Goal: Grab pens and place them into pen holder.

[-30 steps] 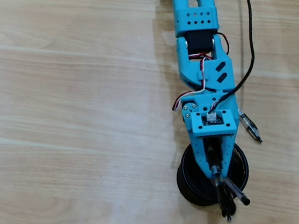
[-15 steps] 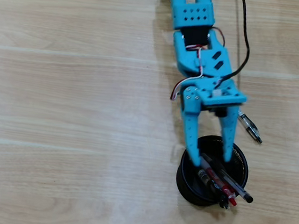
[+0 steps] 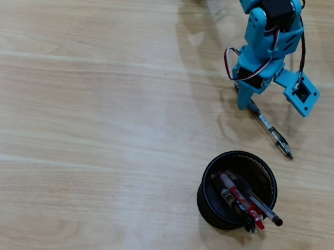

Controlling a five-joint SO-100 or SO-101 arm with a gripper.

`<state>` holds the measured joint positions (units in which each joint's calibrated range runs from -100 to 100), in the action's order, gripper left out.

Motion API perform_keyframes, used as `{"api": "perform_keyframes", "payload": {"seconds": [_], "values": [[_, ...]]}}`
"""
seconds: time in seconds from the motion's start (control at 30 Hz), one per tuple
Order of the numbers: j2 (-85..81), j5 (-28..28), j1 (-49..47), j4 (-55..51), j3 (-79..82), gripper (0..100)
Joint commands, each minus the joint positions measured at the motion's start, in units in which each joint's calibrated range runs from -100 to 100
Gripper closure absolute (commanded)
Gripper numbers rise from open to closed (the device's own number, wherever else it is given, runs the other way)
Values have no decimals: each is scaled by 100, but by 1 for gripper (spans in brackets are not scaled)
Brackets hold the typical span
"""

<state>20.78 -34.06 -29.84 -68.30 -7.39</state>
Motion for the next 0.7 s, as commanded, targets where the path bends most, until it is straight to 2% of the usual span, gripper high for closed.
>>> {"api": "perform_keyframes", "payload": {"seconds": [0.0,0.17,0.5,0.67], "values": [[18,35,-112,19,-343,82],[35,35,-145,28,-325,82],[669,29,-209,896,-125,82],[965,-336,-169,878,-116,85]]}}
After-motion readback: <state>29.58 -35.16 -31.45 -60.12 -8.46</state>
